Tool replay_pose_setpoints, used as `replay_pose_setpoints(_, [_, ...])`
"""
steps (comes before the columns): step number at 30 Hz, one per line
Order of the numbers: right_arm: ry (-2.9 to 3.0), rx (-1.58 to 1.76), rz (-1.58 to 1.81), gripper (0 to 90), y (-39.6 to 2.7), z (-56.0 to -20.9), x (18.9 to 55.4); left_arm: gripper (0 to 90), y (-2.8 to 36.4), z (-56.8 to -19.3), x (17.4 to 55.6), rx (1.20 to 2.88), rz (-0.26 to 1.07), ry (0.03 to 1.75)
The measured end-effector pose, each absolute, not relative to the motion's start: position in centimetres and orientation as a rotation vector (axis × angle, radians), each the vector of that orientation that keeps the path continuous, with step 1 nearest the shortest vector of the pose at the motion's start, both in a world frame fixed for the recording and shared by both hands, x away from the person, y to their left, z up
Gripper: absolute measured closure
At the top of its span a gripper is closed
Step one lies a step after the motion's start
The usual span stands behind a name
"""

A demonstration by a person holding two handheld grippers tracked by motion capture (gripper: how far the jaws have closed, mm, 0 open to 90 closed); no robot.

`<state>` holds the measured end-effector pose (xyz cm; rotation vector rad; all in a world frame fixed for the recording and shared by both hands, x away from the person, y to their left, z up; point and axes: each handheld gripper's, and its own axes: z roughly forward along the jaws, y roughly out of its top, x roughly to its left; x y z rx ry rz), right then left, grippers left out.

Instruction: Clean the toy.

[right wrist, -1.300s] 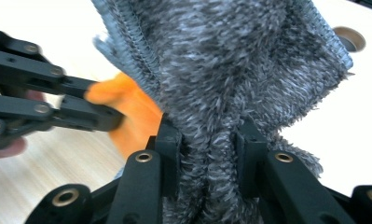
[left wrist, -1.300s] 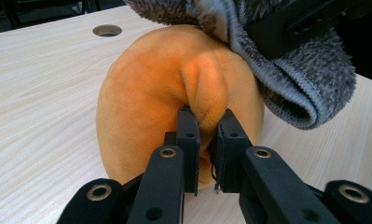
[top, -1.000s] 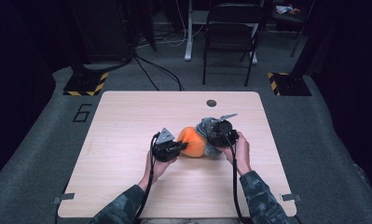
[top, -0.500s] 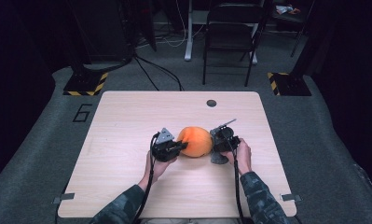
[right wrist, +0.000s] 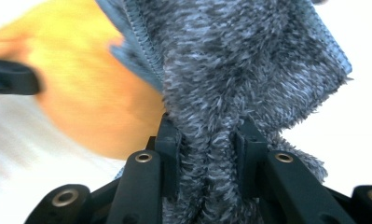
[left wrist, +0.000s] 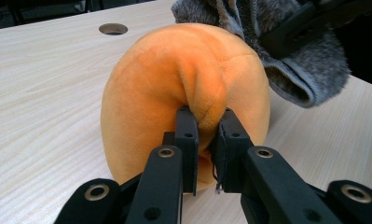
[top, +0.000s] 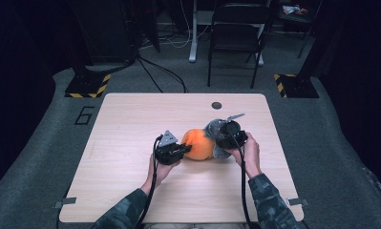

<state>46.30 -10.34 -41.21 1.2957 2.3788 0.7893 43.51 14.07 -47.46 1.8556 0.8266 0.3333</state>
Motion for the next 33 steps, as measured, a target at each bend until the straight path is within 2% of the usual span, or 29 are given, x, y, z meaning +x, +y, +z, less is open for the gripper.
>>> replay_pose_setpoints(4, [2.393, 1.282, 0.763, 68.1, -9.3, -42.1, 46.3, 76.4, 14.2, -47.4, 43.5, 1.867, 0.345, 0.823])
replay_pose_setpoints(11, [2.355, 1.327, 0.777, 68.3, -9.9, -43.4, 47.1, 54.4, 13.6, -47.3, 43.1, 1.94, 0.445, 0.79])
replay_pose_setpoints(15, [2.351, 1.335, 0.786, 68.2, -10.2, -43.6, 47.3, 49.4, 13.1, -47.6, 42.9, 1.998, 0.521, 0.776])
replay_pose_setpoints(17, [2.354, 1.336, 0.792, 68.3, -10.2, -43.6, 47.4, 51.7, 13.0, -47.9, 43.1, 1.984, 0.526, 0.787])
replay_pose_setpoints(21, [2.358, 1.336, 0.794, 68.2, -10.1, -43.6, 47.3, 71.4, 12.8, -48.7, 43.2, 1.973, 0.545, 0.788])
replay_pose_setpoints(23, [2.358, 1.337, 0.794, 68.2, -10.1, -43.5, 47.3, 78.3, 12.8, -48.6, 43.1, 1.962, 0.543, 0.787])
replay_pose_setpoints(27, [2.36, 1.334, 0.778, 68.2, -10.3, -43.2, 47.2, 82.6, 12.9, -48.1, 43.0, 1.948, 0.527, 0.772])
replay_pose_setpoints(33, [2.385, 1.362, 0.759, 68.1, -10.8, -42.3, 47.0, 83.5, 13.4, -46.2, 42.6, 1.909, 0.441, 0.753])
